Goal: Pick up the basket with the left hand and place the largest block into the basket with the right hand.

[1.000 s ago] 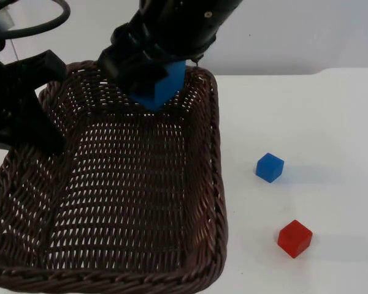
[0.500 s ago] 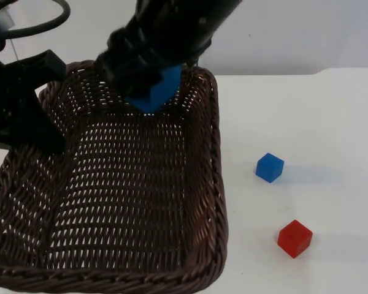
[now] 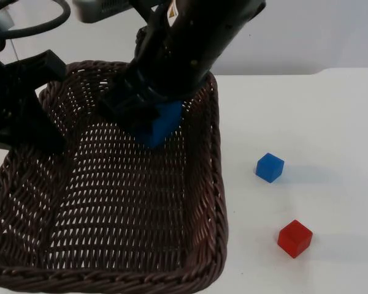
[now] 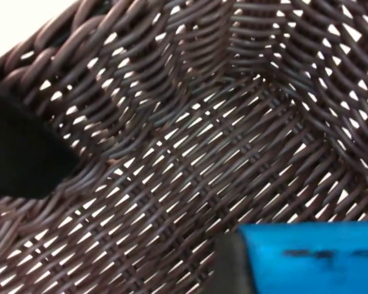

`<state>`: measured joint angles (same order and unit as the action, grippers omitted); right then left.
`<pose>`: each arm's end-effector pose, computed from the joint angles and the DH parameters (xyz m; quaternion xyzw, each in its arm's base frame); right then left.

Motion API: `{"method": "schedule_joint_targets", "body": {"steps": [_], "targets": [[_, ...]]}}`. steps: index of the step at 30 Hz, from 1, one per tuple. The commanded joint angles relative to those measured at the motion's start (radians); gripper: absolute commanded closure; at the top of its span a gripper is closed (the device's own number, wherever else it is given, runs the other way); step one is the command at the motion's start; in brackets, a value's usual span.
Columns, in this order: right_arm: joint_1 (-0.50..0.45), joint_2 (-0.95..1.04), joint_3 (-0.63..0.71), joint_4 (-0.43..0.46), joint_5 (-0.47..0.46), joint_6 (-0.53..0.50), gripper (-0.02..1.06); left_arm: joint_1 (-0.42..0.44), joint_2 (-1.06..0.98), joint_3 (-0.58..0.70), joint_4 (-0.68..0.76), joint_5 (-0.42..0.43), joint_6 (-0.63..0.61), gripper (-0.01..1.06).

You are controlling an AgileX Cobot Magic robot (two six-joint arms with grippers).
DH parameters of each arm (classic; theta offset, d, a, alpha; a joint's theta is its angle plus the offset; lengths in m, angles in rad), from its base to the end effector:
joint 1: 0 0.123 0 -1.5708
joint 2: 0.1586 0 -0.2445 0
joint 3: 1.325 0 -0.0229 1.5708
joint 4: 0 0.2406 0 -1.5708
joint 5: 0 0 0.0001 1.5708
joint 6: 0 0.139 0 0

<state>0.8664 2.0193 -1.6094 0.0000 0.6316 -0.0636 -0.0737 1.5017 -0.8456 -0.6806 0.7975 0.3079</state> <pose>0.2948 0.3469 0.1558 -0.4273 0.8517 0.1185 0.2793 0.2716 -0.0829 0.1388 -0.0260 0.9601 -0.2484 0.1260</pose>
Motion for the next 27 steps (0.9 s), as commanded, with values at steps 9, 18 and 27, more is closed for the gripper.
{"method": "schedule_joint_targets", "body": {"steps": [9, 18, 27], "targets": [[0.005, -0.018, -0.004, 0.000, 0.037, 0.003, 0.21, 0.005, -0.018, 0.002, -0.040, 0.001, 0.000, 1.05], [0.005, -0.116, -0.004, 0.000, 0.102, 0.003, 0.21, 0.005, -0.018, 0.002, -0.038, 0.001, 0.000, 1.05], [0.005, -0.263, 0.027, 0.000, 0.165, 0.005, 0.21, 0.005, -0.018, 0.002, -0.034, 0.004, 0.027, 1.05]]}}
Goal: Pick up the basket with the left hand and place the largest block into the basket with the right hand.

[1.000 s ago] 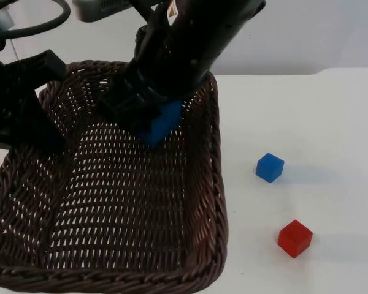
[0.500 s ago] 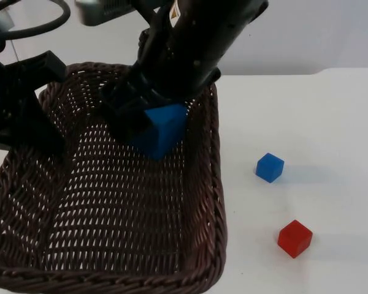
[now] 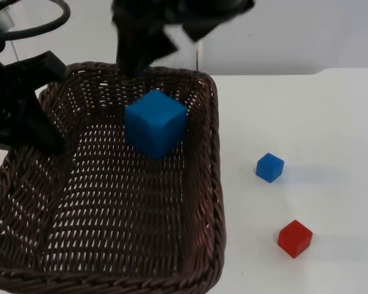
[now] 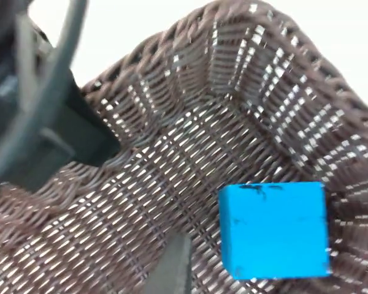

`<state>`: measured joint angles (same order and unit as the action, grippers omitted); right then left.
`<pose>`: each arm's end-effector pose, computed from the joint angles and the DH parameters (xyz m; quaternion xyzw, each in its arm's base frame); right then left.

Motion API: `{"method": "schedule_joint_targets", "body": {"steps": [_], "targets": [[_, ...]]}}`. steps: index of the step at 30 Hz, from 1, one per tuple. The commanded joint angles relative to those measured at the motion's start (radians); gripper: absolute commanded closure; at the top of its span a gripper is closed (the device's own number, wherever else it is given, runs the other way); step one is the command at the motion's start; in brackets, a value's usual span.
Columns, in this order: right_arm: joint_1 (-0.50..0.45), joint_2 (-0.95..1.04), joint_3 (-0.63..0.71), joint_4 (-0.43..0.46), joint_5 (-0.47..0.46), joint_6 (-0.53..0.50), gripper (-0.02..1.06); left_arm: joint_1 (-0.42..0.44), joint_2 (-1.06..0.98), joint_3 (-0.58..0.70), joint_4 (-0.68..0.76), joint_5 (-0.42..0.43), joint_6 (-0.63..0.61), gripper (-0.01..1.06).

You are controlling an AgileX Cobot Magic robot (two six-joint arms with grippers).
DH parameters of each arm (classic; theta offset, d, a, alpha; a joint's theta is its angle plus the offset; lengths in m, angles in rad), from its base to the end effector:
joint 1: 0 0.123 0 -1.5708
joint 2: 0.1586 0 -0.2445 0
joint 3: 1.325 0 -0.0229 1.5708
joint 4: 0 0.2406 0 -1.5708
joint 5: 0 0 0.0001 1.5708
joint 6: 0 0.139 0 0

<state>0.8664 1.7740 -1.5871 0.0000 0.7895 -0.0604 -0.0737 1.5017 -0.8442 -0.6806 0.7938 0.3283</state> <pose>0.2692 0.3168 0.2425 -0.4213 0.8431 0.1311 0.3075 0.2718 -0.0826 0.1384 -0.0168 0.9603 -0.2464 0.1296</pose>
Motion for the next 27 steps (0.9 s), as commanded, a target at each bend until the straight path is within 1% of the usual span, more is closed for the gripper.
{"method": "schedule_joint_targets", "body": {"steps": [1, 3, 4, 7, 8, 12, 13, 15, 18, 19, 23, 27], "targets": [[0.005, -0.047, 0.022, 0.000, -0.001, 0.004, 0.21, 0.005, -0.018, 0.001, -0.034, 0.010, 0.014, 1.05], [0.005, -0.105, 0.087, 0.000, -0.039, 0.008, 0.21, 0.005, -0.018, 0.001, -0.034, 0.012, 0.015, 1.05], [0.005, -0.105, 0.087, 0.000, -0.039, 0.008, 0.21, 0.005, -0.018, 0.001, -0.034, 0.012, 0.015, 1.05], [0.005, -0.221, 0.231, 0.000, -0.108, 0.020, 0.21, 0.005, -0.018, 0.001, -0.034, 0.014, 0.027, 1.05], [0.005, -0.221, 0.231, 0.000, -0.108, 0.020, 0.21, 0.005, -0.018, 0.001, -0.034, 0.014, 0.027, 1.05], [0.005, -0.359, 0.413, 0.000, -0.197, 0.020, 0.21, 0.005, -0.018, 0.001, -0.043, 0.008, 0.032, 1.05], [0.005, -0.359, 0.413, 0.000, -0.197, 0.020, 0.21, 0.005, -0.018, 0.001, -0.043, 0.008, 0.032, 1.05], [0.005, -0.431, 0.491, 0.000, -0.231, 0.020, 0.21, 0.005, -0.018, 0.001, -0.043, 0.001, 0.034, 1.05], [0.005, -0.524, 0.585, 0.000, -0.255, 0.023, 0.21, 0.005, -0.018, 0.001, -0.043, -0.003, 0.049, 1.05], [0.005, -0.524, 0.585, 0.000, -0.255, 0.023, 0.21, 0.005, -0.018, 0.001, -0.043, -0.003, 0.049, 1.05], [0.005, -0.619, 0.656, 0.000, -0.262, 0.023, 0.21, 0.005, -0.018, 0.001, -0.043, -0.007, 0.051, 1.05], [0.005, -0.659, 0.663, 0.006, -0.262, 0.025, 0.21, 0.005, -0.016, 0.001, -0.043, -0.023, 0.051, 1.05]]}}
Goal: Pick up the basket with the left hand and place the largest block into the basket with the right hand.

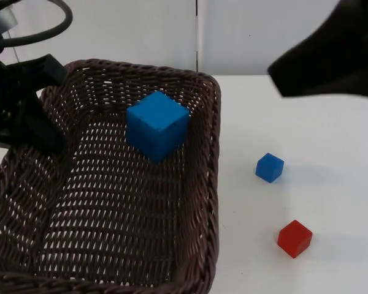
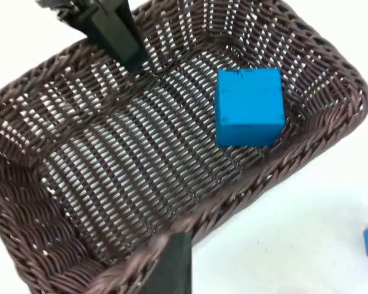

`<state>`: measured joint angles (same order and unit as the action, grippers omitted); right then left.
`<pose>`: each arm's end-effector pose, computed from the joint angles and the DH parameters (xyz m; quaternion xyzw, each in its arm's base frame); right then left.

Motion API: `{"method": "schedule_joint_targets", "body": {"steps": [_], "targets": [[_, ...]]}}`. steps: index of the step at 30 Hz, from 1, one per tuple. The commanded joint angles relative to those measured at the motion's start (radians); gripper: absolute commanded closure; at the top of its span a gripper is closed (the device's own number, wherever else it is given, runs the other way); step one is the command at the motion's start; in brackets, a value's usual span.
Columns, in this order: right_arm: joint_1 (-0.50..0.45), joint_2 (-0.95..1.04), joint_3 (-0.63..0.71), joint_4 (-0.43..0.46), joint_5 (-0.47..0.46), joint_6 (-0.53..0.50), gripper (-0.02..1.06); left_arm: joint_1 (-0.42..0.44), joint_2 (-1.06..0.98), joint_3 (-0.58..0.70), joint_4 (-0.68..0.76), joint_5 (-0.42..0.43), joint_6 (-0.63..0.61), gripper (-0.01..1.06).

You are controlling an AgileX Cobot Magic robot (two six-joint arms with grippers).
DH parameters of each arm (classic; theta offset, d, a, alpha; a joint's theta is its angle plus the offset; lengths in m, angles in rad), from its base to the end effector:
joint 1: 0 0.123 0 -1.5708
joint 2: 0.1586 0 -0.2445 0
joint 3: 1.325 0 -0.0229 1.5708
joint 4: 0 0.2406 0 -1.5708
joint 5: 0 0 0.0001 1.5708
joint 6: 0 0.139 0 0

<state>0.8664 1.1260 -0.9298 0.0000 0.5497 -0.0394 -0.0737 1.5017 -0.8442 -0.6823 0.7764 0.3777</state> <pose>0.1829 0.2153 0.2690 -0.3929 0.8073 0.1770 0.4033 0.2740 -0.0819 0.1387 0.0039 0.9599 -0.2407 0.1435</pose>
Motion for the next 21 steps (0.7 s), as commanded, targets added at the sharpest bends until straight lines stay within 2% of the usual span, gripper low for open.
{"method": "schedule_joint_targets", "body": {"steps": [1, 6, 12, 16, 17, 21], "targets": [[0.005, -0.022, 0.006, 0.006, -0.022, 0.006, 0.21, 0.005, -0.016, 0.001, -0.041, -0.014, 0.002, 1.05], [0.005, -0.038, 0.006, 0.008, -0.024, 0.006, 0.21, 0.005, -0.002, 0.001, -0.056, -0.077, 0.002, 1.05], [0.005, -0.038, 0.006, 0.010, -0.024, 0.006, 0.21, 0.004, 0.072, 0.001, -0.231, -0.170, 0.046, 1.05], [0.005, -0.038, 0.006, 0.010, -0.024, 0.006, 0.21, 0.004, 0.175, 0.001, -0.404, -0.222, 0.184, 1.05], [0.005, -0.038, 0.006, 0.010, -0.024, 0.006, 0.21, 0.004, 0.175, 0.001, -0.404, -0.222, 0.184, 1.05], [0.005, -0.038, 0.006, 0.010, -0.024, 0.006, 0.21, 0.004, 0.303, -0.007, -0.655, -0.263, 0.422, 1.05]]}}
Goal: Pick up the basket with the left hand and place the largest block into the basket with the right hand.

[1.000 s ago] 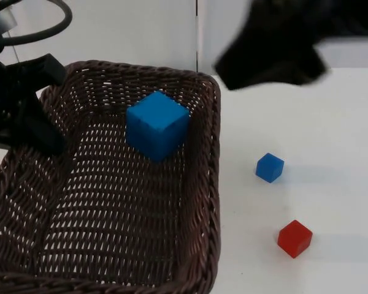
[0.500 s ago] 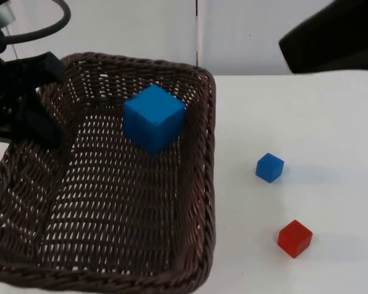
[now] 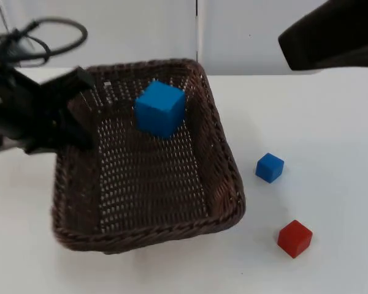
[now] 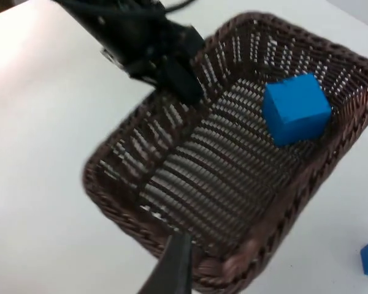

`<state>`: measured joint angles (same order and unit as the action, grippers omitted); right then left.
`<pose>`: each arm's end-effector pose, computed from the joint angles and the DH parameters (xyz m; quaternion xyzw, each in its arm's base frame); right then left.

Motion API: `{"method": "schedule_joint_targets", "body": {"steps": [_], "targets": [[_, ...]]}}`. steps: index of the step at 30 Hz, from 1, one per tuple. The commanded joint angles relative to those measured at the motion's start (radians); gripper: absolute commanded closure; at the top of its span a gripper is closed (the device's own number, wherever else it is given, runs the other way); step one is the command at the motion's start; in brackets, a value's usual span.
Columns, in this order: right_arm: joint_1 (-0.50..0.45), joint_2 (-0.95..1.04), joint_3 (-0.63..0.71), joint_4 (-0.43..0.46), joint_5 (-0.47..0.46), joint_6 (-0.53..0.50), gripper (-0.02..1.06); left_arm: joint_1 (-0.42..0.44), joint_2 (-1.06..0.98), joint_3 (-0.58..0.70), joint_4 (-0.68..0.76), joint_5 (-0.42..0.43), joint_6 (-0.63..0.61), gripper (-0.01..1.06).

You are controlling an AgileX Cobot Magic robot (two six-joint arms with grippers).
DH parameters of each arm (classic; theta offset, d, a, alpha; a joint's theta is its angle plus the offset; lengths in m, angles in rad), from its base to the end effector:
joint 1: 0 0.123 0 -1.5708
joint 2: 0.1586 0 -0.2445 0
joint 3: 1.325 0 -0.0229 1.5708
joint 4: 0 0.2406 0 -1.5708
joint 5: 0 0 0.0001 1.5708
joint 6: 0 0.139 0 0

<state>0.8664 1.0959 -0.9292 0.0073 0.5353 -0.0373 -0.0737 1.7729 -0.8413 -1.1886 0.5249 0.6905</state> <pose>0.1803 0.2130 0.2788 -0.3860 0.7996 0.1881 0.4198 0.3180 -0.0884 0.0799 -0.1138 0.9341 -0.2871 0.1789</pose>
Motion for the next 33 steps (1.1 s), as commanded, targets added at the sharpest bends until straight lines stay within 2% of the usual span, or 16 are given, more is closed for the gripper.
{"method": "schedule_joint_targets", "body": {"steps": [1, 2, 3, 11, 12, 14, 16, 17, 18, 20, 21, 22, 23, 33], "targets": [[0.005, -0.008, 0.005, 0.003, -0.010, 0.004, 0.21, 0.004, 0.031, -0.009, -0.149, -0.011, 0.109, 1.05], [0.005, -0.008, 0.005, 0.001, -0.010, 0.004, 0.21, 0.004, 0.086, -0.030, -0.231, -0.009, 0.211, 1.05], [0.005, -0.008, 0.005, 0.001, -0.010, 0.004, 0.21, 0.004, 0.122, -0.046, -0.254, -0.002, 0.236, 1.05], [0.005, -0.008, 0.005, 0.001, -0.010, 0.004, 0.21, 0.004, 0.282, -0.188, -0.240, 0.045, 0.247, 1.05], [0.005, -0.008, 0.005, 0.001, -0.010, 0.004, 0.21, 0.004, 0.291, -0.202, -0.240, 0.045, 0.243, 1.02], [0.005, -0.008, 0.005, -0.007, -0.001, 0.004, 0.21, 0.004, 0.298, -0.219, -0.240, 0.035, 0.243, 0.89], [0.005, -0.008, 0.005, -0.007, -0.001, 0.004, 0.21, 0.004, 0.298, -0.229, -0.236, 0.038, 0.243, 0.67], [0.005, -0.008, 0.005, -0.007, -0.001, 0.004, 0.21, 0.004, 0.298, -0.229, -0.236, 0.038, 0.243, 0.67], [0.005, -0.008, 0.005, -0.007, -0.001, 0.004, 0.21, 0.004, 0.298, -0.231, -0.236, 0.042, 0.243, 0.47], [0.005, -0.008, 0.005, -0.007, -0.003, 0.004, 0.21, 0.006, 0.298, -0.231, -0.210, 0.049, 0.243, 0.17], [0.005, -0.008, 0.005, -0.007, -0.003, 0.004, 0.21, 0.006, 0.298, -0.231, -0.210, 0.049, 0.243, 0.17], [0.005, -0.008, 0.005, -0.007, -0.003, 0.004, 0.21, 0.006, 0.298, -0.231, -0.199, 0.055, 0.243, 0.06], [0.005, -0.008, 0.005, -0.007, -0.003, 0.004, 0.21, 0.006, 0.293, -0.231, -0.180, 0.055, 0.242, 0.00], [0.005, -0.008, 0.005, -0.007, -0.010, 0.004, 0.21, 0.006, 0.244, -0.229, -0.020, 0.032, 0.180, 0.00]]}}
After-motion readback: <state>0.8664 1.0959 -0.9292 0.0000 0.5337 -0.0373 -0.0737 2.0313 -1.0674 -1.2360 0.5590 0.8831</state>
